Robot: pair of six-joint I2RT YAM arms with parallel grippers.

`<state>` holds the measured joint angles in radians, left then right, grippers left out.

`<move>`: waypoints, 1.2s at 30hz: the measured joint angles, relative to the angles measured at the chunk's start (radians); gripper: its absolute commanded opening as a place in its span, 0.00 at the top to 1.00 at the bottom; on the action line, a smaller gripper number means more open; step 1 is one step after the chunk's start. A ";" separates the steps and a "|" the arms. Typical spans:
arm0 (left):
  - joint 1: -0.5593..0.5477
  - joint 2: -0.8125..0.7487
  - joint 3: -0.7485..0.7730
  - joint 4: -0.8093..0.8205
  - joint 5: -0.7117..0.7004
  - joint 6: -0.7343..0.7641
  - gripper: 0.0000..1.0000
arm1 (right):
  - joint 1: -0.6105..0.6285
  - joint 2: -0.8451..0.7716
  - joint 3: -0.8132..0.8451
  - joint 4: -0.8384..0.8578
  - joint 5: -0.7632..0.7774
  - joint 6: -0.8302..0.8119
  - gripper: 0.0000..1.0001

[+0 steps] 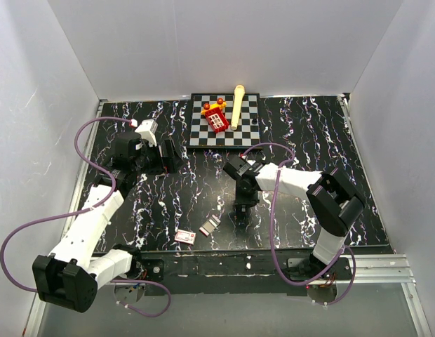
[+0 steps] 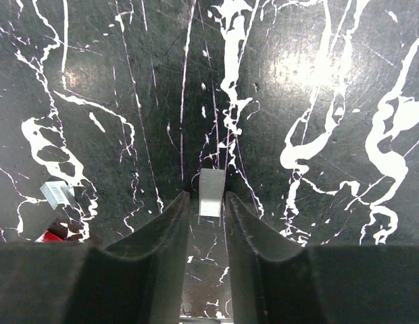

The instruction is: Unload the staples from the stapler

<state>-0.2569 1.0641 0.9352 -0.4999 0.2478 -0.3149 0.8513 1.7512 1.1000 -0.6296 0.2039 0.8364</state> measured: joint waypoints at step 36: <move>0.000 -0.101 -0.008 -0.012 -0.142 -0.007 0.02 | 0.238 -0.133 0.080 0.011 -0.043 -0.267 0.92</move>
<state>-0.2569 0.9634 0.9276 -0.5117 0.1062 -0.3218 1.0889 1.6184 1.1805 -0.6186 0.1612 0.5694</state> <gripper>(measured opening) 0.981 0.205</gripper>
